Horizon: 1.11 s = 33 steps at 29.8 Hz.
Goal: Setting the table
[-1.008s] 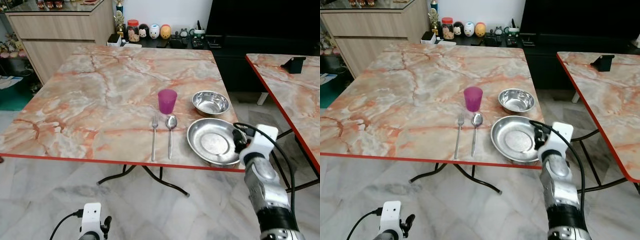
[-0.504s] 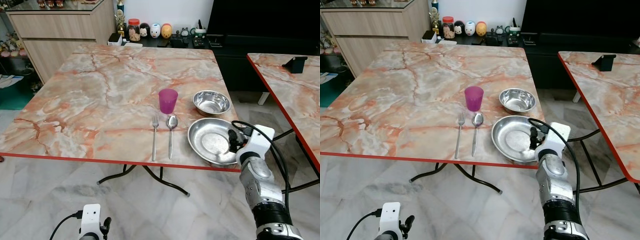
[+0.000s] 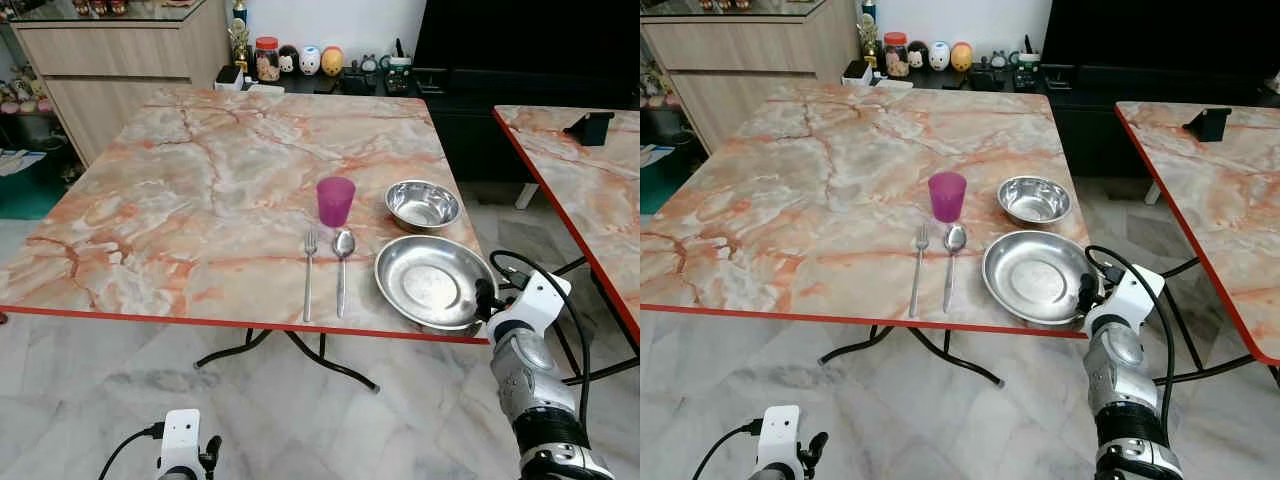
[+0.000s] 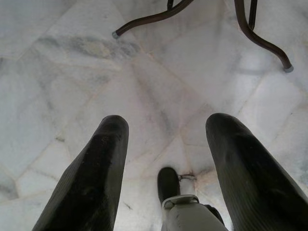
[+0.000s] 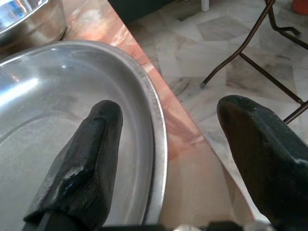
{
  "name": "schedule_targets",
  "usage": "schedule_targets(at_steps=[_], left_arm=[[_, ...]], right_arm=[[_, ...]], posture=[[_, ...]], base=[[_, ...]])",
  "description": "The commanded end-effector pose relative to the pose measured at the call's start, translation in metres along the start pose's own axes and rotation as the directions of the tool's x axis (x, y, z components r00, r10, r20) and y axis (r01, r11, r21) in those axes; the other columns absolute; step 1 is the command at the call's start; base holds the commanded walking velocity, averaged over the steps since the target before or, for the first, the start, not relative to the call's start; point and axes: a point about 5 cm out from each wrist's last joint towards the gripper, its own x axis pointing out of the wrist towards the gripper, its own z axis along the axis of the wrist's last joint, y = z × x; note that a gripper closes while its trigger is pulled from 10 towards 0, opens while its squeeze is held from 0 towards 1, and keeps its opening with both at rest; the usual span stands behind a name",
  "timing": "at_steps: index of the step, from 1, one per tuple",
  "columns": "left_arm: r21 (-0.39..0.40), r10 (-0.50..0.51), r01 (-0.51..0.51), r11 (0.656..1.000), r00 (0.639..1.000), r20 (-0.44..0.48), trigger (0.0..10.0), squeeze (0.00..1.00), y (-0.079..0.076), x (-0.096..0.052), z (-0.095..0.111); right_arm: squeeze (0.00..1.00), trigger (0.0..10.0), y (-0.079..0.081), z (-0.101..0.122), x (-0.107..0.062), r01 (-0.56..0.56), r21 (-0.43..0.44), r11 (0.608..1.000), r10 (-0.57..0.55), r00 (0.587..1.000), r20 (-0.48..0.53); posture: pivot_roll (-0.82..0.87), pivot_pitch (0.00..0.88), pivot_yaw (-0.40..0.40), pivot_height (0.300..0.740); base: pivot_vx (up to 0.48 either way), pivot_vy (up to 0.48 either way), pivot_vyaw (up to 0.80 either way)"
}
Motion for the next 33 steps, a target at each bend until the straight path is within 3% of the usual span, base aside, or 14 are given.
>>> schedule_targets(at_steps=[1, 5, 18, 33], left_arm=[[-0.004, 0.025, -0.025, 1.000, 1.000, -0.008, 10.0, 0.00, 0.005, -0.001, -0.002], [-0.005, 0.029, -0.029, 1.000, 1.000, -0.008, 10.0, 0.00, 0.007, -0.001, -0.002], [-0.002, 0.024, -0.024, 1.000, 1.000, -0.004, 10.0, 0.00, 0.004, 0.000, -0.001], [0.011, 0.020, -0.020, 1.000, 1.000, 0.004, 10.0, 0.00, 0.004, 0.000, 0.000]], right_arm=[[0.00, 10.0, 0.006, 0.001, 0.001, -0.018, 0.017, 1.000, 0.018, 1.000, 0.015], [0.00, 10.0, 0.012, 0.004, 0.001, -0.048, 0.042, 0.998, 0.046, 0.998, 0.047], [0.00, 10.0, 0.019, -0.003, 0.003, -0.062, -0.007, 0.998, 0.063, 0.998, 0.018], [0.00, 10.0, 0.030, -0.011, 0.002, -0.095, 0.042, 0.995, 0.097, 0.994, -0.041]], posture=[[-0.10, 0.018, -0.039, 0.736], [-0.09, 0.017, -0.039, 0.736], [-0.09, 0.017, -0.041, 0.736], [-0.09, 0.022, -0.042, 0.736]], base=[[0.000, 0.000, 0.00], [0.000, 0.000, 0.00], [0.000, 0.000, 0.00], [0.000, 0.000, 0.00]])
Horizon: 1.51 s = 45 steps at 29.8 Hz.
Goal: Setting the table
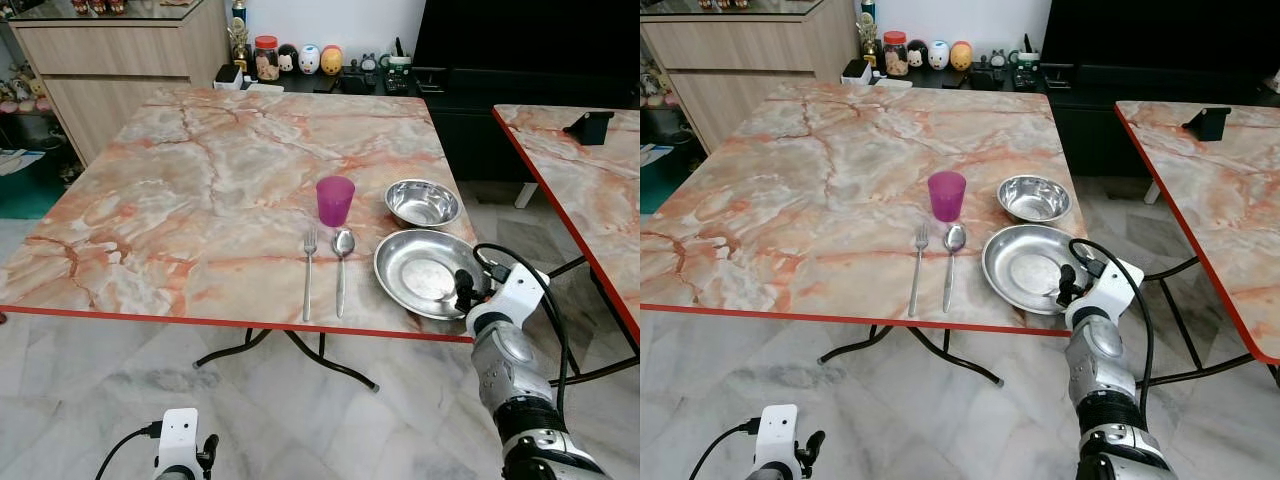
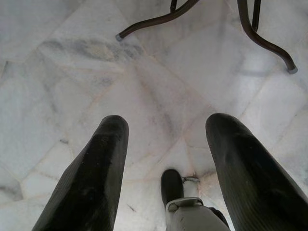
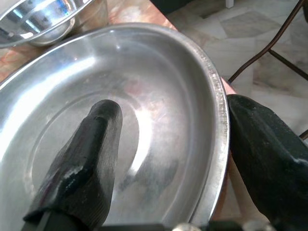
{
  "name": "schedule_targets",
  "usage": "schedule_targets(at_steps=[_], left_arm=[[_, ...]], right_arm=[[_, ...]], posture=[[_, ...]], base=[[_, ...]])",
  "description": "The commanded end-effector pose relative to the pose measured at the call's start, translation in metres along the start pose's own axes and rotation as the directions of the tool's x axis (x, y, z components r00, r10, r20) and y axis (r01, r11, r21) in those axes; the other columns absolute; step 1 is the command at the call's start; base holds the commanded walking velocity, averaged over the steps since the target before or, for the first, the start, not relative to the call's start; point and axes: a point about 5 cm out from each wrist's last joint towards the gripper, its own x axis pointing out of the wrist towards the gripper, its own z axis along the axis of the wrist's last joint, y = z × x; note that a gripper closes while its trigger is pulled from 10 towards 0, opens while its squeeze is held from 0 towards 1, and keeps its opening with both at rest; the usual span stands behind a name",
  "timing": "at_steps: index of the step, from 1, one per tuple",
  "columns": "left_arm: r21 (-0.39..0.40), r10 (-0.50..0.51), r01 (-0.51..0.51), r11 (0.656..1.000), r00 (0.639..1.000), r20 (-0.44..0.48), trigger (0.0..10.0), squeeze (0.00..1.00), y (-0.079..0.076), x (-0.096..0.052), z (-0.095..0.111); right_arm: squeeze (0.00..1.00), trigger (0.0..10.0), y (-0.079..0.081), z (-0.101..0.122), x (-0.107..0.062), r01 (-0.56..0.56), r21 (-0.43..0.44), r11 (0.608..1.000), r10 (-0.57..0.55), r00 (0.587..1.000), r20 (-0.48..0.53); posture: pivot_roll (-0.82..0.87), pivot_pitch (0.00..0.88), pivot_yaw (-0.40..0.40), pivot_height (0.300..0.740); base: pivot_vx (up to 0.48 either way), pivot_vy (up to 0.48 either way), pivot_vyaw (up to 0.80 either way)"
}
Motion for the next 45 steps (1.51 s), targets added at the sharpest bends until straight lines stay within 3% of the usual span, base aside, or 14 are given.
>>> schedule_targets(at_steps=[1, 9, 19, 20, 21, 22, 45], left_arm=[[0.004, 0.008, -0.008, 1.000, 1.000, -0.001, 10.0, 0.00, 0.001, 0.000, -0.001], [0.018, -0.003, 0.003, 1.000, 1.000, 0.018, 10.0, 0.00, -0.001, 0.001, 0.004], [0.030, -0.010, 0.009, 0.999, 1.000, 0.025, 10.0, 0.00, -0.001, 0.002, 0.006], [0.031, -0.010, 0.009, 0.999, 1.000, 0.026, 10.0, 0.00, -0.001, 0.002, 0.006], [0.031, -0.010, 0.009, 0.999, 1.000, 0.026, 10.0, 0.00, -0.001, 0.002, 0.006], [0.032, -0.009, 0.008, 0.999, 1.000, 0.026, 10.0, 0.00, -0.001, 0.002, 0.006], [0.037, -0.019, 0.018, 0.999, 1.000, 0.019, 10.0, 0.00, -0.002, 0.002, 0.006]], right_arm=[[0.00, 10.0, 0.004, -0.005, 0.000, -0.007, 0.009, 1.000, 0.007, 0.999, -0.036], [0.00, 10.0, 0.009, -0.003, -0.001, -0.019, 0.057, 0.998, 0.021, 0.999, -0.030], [0.00, 10.0, 0.011, -0.018, -0.007, 0.004, 0.123, 0.992, 0.007, 0.996, -0.087], [0.00, 7.1, 0.010, -0.018, -0.007, 0.005, 0.131, 0.991, 0.007, 0.996, -0.091], [0.00, 7.1, 0.010, -0.018, -0.007, 0.005, 0.131, 0.991, 0.007, 0.996, -0.091], [0.00, 0.0, 0.010, -0.018, -0.007, 0.008, 0.134, 0.991, 0.004, 0.996, -0.091], [0.00, 0.0, 0.011, -0.019, -0.007, 0.022, 0.118, 0.993, -0.008, 0.994, -0.112]], posture=[[-0.09, 0.023, -0.041, 0.736], [-0.09, 0.024, -0.041, 0.736], [-0.09, 0.026, -0.038, 0.736], [-0.09, 0.026, -0.038, 0.736], [-0.09, 0.026, -0.038, 0.736], [-0.08, 0.025, -0.040, 0.736], [-0.08, 0.024, -0.039, 0.736]], base=[[0.000, 0.000, 0.00], [0.000, 0.000, 0.00], [0.000, 0.000, 0.00], [0.000, 0.000, 0.00], [0.000, 0.000, 0.00], [0.000, 0.000, 0.00], [0.000, 0.000, 0.00]])
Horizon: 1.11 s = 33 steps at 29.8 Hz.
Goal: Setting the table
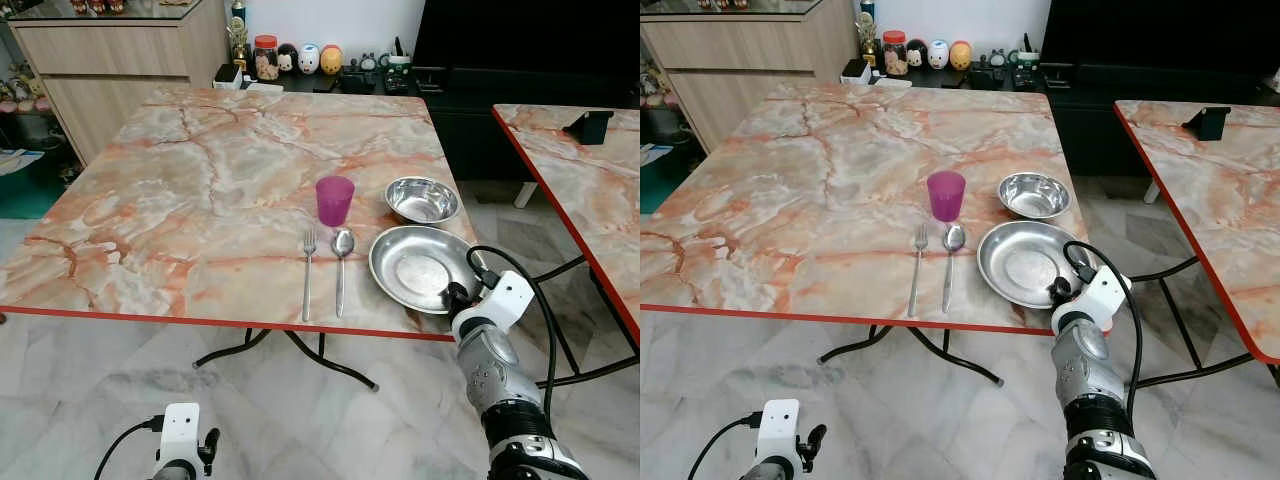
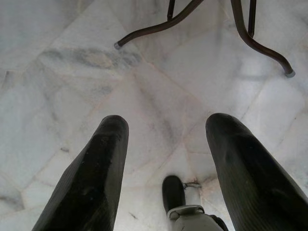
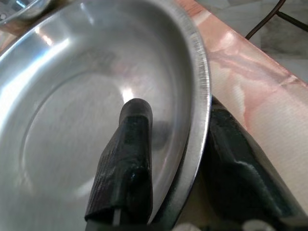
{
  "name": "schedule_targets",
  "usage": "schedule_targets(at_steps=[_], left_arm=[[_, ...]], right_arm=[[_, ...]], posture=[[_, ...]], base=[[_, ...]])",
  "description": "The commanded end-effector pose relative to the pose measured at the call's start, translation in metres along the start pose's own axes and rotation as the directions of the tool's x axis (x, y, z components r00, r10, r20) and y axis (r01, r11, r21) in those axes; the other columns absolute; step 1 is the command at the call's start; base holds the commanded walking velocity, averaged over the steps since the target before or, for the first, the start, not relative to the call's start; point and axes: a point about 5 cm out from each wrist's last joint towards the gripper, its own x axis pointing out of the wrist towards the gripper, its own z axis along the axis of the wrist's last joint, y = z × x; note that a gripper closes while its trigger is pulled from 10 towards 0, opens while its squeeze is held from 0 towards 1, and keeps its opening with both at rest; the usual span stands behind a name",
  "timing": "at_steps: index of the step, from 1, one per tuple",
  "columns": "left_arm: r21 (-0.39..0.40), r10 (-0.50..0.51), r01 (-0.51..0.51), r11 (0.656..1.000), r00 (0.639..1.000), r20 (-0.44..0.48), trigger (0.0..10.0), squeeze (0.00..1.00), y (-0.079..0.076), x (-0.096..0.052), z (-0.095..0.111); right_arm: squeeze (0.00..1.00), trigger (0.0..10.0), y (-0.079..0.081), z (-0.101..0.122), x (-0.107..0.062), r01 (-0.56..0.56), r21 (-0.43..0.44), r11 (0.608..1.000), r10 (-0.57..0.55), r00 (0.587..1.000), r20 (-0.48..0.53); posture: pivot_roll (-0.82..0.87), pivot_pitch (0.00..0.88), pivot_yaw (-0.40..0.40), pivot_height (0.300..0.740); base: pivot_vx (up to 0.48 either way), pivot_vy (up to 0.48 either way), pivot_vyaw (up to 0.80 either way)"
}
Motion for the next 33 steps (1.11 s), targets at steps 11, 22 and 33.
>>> schedule_targets(at_steps=[11, 22, 33], left_arm=[[0.020, -0.014, 0.014, 1.000, 1.000, -0.003, 10.0, 0.00, -0.002, 0.000, 0.000], [0.033, -0.026, 0.026, 0.999, 1.000, -0.002, 10.0, 0.00, -0.003, 0.000, -0.001], [0.037, -0.027, 0.027, 0.999, 1.000, 0.002, 10.0, 0.00, -0.003, 0.001, 0.001]], right_arm=[[0.00, 0.0, 0.001, -0.006, -0.004, -0.007, 0.001, 1.000, 0.007, 1.000, -0.010], [0.00, 0.0, -0.012, 0.018, -0.030, -0.072, -0.083, 0.994, 0.080, 0.992, 0.101], [0.00, 10.0, -0.012, 0.040, -0.053, -0.157, -0.043, 0.987, 0.162, 0.947, 0.277]], posture=[[-0.08, 0.027, -0.037, 0.736], [-0.10, 0.041, -0.031, 0.736], [-0.10, 0.036, -0.028, 0.736]], base=[[0.000, 0.000, 0.00], [0.000, 0.000, 0.00], [0.000, 0.000, 0.00]])
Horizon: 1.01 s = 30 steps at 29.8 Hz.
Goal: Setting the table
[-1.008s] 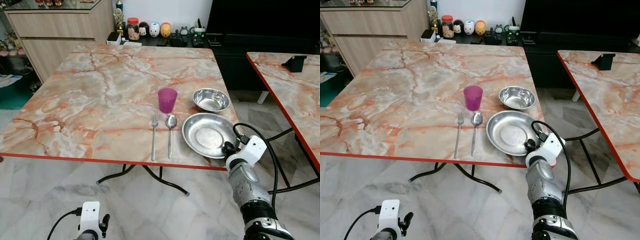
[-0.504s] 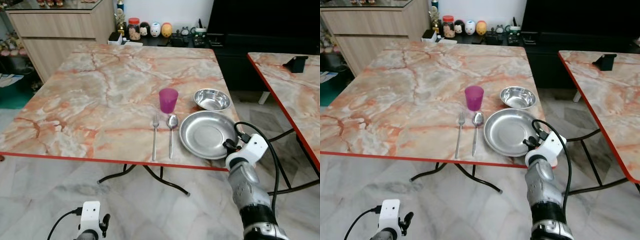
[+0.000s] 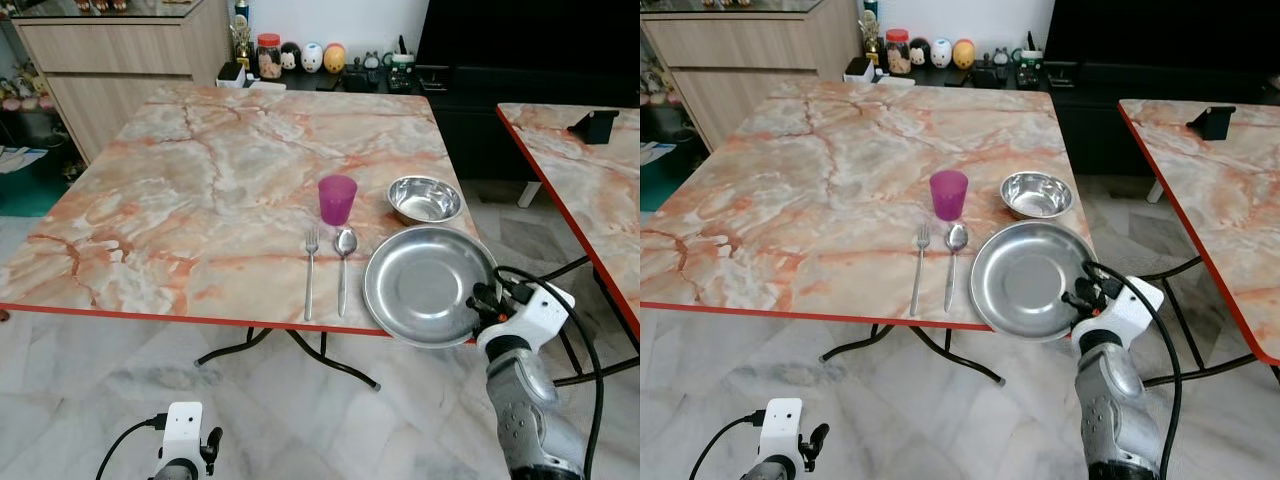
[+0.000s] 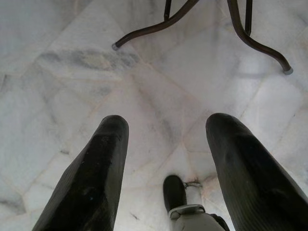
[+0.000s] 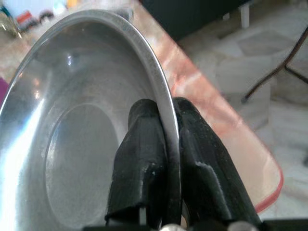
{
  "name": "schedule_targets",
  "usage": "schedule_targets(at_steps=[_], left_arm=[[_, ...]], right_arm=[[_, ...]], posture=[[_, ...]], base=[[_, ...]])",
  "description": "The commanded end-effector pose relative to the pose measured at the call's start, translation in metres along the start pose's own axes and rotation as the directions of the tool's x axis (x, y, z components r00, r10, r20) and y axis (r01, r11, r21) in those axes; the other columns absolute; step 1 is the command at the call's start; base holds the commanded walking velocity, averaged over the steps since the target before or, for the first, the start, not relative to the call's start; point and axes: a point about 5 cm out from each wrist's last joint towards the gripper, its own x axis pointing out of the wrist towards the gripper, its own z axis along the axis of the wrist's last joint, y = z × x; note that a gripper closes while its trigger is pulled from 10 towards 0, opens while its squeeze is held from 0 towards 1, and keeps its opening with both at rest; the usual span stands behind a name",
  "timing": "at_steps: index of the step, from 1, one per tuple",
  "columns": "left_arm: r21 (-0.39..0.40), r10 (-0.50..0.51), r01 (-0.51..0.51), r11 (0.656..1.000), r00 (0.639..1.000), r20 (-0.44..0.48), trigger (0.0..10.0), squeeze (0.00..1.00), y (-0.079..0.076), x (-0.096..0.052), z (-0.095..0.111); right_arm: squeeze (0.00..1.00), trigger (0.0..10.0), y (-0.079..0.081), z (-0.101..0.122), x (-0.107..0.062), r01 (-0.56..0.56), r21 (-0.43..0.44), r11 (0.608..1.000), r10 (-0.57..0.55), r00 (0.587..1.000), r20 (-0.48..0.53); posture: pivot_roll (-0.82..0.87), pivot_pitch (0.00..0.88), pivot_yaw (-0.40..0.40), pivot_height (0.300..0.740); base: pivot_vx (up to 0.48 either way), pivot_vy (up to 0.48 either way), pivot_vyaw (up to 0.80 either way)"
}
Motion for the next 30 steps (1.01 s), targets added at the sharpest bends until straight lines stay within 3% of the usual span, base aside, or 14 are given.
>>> schedule_targets(at_steps=[1, 11, 25, 30], left_arm=[[0.020, -0.008, 0.008, 1.000, 1.000, -0.006, 10.0, 0.00, 0.000, 0.000, 0.000], [0.013, 0.007, -0.007, 1.000, 1.000, 0.001, 10.0, 0.00, 0.001, 0.000, -0.001], [0.007, 0.021, -0.021, 1.000, 1.000, -0.023, 10.0, 0.00, 0.003, -0.003, -0.009], [0.013, 0.020, -0.019, 1.000, 1.000, -0.019, 10.0, 0.00, 0.001, -0.004, -0.010]], right_arm=[[0.00, 10.0, 0.005, 0.023, 0.001, -0.043, 0.013, 0.999, 0.041, 0.993, 0.115], [0.00, 10.0, 0.018, 0.044, 0.005, -0.152, 0.167, 0.974, 0.109, 0.965, 0.238], [0.00, 10.0, 0.023, 0.048, 0.007, -0.194, 0.176, 0.965, 0.137, 0.946, 0.295], [0.00, 10.0, 0.025, 0.045, 0.007, -0.199, 0.174, 0.965, 0.142, 0.946, 0.292]], posture=[[-0.10, 0.036, -0.028, 0.736], [-0.09, 0.015, -0.026, 0.736], [-0.10, 0.000, -0.012, 0.736], [-0.10, 0.000, -0.011, 0.736]], base=[[0.000, 0.000, 0.00], [0.000, 0.000, 0.00], [0.000, 0.000, 0.00], [0.000, -0.379, 0.00]])
